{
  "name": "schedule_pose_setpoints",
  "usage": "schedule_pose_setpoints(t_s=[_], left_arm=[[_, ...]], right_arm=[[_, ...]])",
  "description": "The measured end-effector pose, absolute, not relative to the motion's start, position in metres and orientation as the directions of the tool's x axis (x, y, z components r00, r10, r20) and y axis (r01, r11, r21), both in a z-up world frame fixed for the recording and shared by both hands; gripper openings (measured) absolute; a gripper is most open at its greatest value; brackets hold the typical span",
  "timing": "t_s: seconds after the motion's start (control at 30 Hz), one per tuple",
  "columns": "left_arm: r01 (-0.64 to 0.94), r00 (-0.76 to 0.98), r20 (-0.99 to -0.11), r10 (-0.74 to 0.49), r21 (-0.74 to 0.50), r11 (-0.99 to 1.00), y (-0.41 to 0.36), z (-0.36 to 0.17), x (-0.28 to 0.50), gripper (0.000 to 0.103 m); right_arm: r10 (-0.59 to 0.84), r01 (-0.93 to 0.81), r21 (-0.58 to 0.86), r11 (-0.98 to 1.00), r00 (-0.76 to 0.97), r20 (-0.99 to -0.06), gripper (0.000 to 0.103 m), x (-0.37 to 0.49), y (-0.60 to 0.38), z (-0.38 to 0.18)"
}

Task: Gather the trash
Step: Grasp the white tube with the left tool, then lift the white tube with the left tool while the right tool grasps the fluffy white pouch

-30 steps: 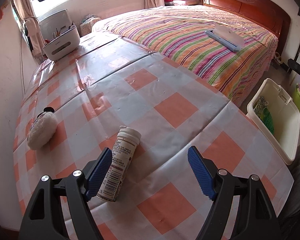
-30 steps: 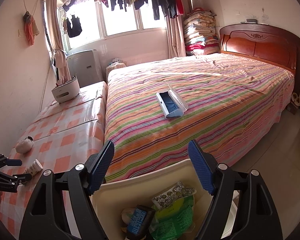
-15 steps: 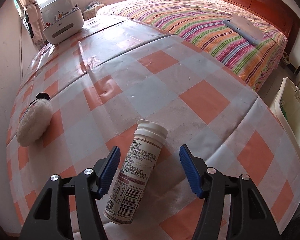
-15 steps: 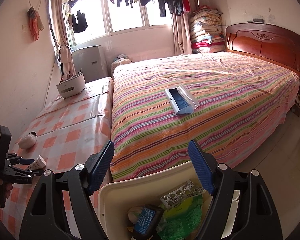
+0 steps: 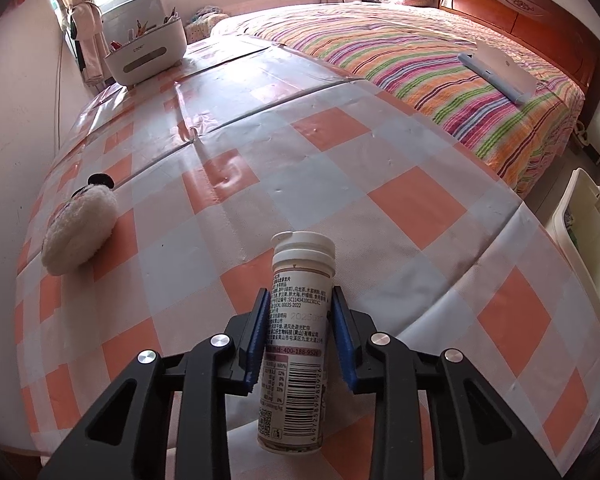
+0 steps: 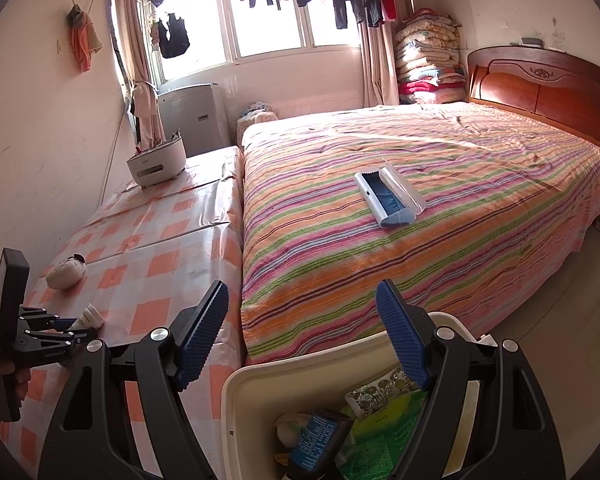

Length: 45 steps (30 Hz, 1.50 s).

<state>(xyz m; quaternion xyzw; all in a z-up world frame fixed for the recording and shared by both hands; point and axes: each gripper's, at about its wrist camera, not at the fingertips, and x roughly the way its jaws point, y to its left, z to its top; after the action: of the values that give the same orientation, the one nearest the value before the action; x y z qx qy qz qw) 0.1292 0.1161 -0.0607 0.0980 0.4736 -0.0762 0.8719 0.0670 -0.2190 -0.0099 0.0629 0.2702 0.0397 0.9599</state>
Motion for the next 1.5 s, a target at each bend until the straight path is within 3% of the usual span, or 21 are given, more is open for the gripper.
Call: schedule_pose_setpoints(t_s=[0.3,0.87,1.4,1.5], left_arm=[[0.028,0.638,-0.77,-0.001,0.021,0.999,0.146,-0.036,0.097,0.029],[-0.376,0.706,-0.66,0.258,-0.04,0.926,0.22,-0.01,0.051,0.029],[-0.501,0.701,-0.618,0.357,-0.07,0.863,0.274,0.011,0.016,0.029],[-0.509,0.702,-0.615,0.36,-0.079,0.857,0.279,0.013,0.012,0.029]], right_arm=[[0.172,-0.123,0.129,0.984,0.838,-0.518,0.075,0.068,-0.188,-0.012],[0.398,-0.413,0.1,0.905,0.743,-0.538,0.075,0.078,-0.074,-0.015],[0.563,-0.669,0.065,0.741,0.565,-0.603,0.076,0.141,0.079,-0.013],[0.583,-0.712,0.054,0.701,0.527,-0.619,0.08,0.153,0.114,-0.017]])
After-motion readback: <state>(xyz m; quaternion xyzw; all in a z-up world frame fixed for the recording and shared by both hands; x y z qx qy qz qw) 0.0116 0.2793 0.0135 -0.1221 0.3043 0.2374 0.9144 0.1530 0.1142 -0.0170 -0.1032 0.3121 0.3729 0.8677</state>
